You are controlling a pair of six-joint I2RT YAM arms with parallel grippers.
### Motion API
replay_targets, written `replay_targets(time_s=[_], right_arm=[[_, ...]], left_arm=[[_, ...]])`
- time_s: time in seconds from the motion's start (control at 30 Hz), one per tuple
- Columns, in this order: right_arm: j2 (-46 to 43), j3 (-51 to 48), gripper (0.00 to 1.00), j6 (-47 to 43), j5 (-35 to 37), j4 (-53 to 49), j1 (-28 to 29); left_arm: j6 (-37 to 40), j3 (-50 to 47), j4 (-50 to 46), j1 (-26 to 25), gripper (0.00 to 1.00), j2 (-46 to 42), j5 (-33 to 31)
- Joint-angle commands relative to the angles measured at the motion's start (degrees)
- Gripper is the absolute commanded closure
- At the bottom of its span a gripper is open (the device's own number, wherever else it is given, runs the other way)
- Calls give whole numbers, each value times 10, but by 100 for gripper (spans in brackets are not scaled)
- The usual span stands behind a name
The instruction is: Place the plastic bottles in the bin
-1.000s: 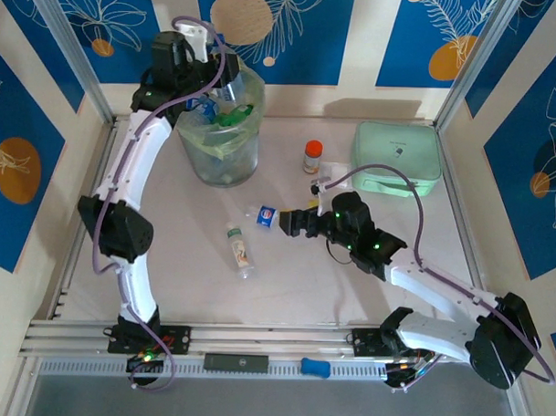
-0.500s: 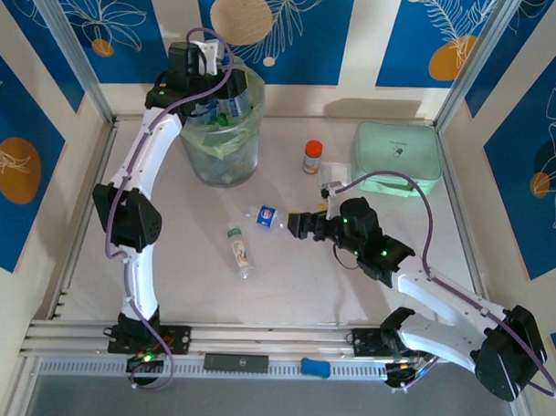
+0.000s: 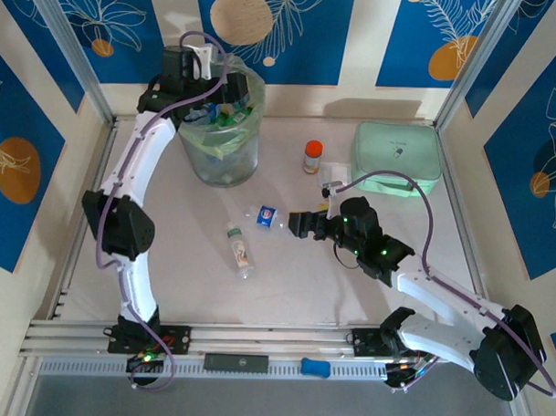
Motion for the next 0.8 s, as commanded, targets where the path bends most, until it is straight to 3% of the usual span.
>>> replay_targets(time_s=[0.0, 0.17, 0.5, 0.77], right_arm=[[14, 15, 3, -8, 7, -7, -4], [51, 39, 3, -24, -3, -21, -8], [155, 114, 2, -88, -60, -72, -10], [268, 212, 1, -165, -130, -177, -7]], left_arm=[[6, -75, 73, 9, 1, -92, -34], [-12, -223, 163, 9, 1, -186, -33], [-64, -447, 241, 9, 1, -307, 4], [-123, -644, 294, 9, 1, -418, 17]])
